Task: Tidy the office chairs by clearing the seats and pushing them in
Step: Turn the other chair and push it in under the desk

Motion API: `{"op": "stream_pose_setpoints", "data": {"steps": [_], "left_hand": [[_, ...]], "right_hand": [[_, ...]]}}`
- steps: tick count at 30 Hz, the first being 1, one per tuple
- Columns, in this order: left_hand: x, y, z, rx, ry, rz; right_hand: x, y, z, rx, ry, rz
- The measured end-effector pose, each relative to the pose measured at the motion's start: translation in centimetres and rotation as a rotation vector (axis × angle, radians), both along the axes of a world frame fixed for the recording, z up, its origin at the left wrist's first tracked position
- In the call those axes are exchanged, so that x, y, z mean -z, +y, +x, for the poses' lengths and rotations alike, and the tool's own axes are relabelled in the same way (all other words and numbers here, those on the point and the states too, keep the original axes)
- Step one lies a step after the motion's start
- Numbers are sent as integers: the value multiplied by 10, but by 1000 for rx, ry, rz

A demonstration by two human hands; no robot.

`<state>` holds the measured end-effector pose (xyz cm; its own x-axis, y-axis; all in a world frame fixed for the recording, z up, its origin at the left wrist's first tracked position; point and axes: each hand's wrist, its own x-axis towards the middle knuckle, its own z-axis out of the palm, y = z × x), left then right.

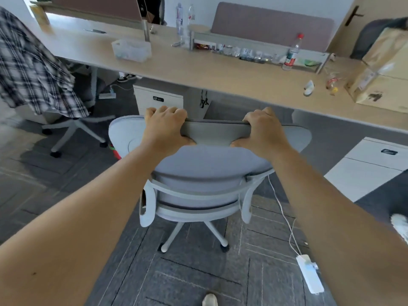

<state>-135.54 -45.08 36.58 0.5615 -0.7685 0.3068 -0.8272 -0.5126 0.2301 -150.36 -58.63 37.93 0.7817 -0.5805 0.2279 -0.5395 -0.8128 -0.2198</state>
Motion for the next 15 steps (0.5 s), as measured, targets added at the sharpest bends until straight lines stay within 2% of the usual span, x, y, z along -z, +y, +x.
{"op": "stream_pose_setpoints", "data": {"steps": [5,8,15], "left_hand": [[-1,0,-16,132,-16,11],[0,0,-24,140,-33,15],[-4,-17,-28,199,57,-4]], "right_hand": [[4,23,-42,149,-32,-47],[9,34,-62,245,-34,-67],[7,31,-77,293,-40,-37]]}}
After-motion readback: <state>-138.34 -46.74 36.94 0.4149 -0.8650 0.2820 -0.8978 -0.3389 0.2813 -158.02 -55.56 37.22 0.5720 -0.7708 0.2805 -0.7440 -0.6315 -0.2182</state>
